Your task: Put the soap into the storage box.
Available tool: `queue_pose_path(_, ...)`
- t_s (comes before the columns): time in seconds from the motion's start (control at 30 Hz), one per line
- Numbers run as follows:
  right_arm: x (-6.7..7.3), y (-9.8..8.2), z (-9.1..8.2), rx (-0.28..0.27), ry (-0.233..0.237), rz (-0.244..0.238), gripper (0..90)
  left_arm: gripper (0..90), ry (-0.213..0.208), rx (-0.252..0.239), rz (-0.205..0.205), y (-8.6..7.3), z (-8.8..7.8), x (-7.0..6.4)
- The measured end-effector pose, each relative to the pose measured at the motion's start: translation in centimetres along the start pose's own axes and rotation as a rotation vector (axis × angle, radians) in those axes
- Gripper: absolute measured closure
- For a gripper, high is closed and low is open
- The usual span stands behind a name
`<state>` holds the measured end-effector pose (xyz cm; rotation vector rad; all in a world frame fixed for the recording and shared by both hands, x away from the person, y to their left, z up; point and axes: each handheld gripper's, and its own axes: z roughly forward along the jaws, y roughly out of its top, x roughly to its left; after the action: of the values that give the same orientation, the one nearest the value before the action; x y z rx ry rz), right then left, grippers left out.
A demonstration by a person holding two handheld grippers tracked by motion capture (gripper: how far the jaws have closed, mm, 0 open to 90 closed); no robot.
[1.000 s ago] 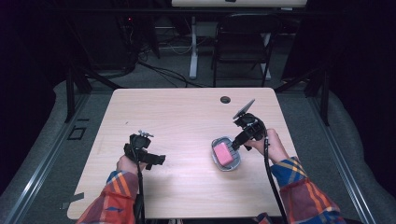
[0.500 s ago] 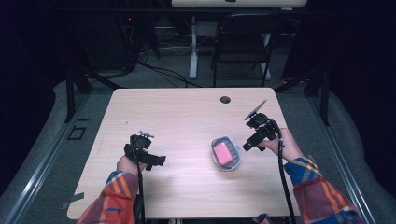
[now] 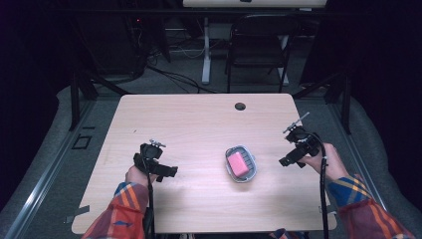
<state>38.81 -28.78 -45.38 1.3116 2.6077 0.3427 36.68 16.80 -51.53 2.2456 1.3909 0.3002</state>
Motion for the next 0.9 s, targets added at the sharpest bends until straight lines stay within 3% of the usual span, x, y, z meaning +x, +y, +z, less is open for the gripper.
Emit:
queue_pose_path(0.3, -1.1, -2.8, 0.5, -0.015, -0.011, 0.025, 0.0, 0.4, 0.000, 0.002, 0.009, 0.1, 0.1, 0.0)
queue_pose_path(0.33, -1.1, -3.2, 0.8, -0.036, -0.014, 0.037, 0.0, 0.4, 0.000, 0.002, 0.008, 0.1, 0.1, 0.0)
queue_pose_path(0.4, -1.2, -3.6, 0.9, -0.006, -0.023, 0.023, 0.0, 0.4, -0.001, 0.002, 0.008, 0.1, 0.1, 0.0)
queue_pose_path(0.9, -0.5, -7.2, 3.5, 0.001, -0.015, 0.008, 0.0, 0.4, -0.007, 0.012, 0.011, -0.1, 0.1, -0.1)
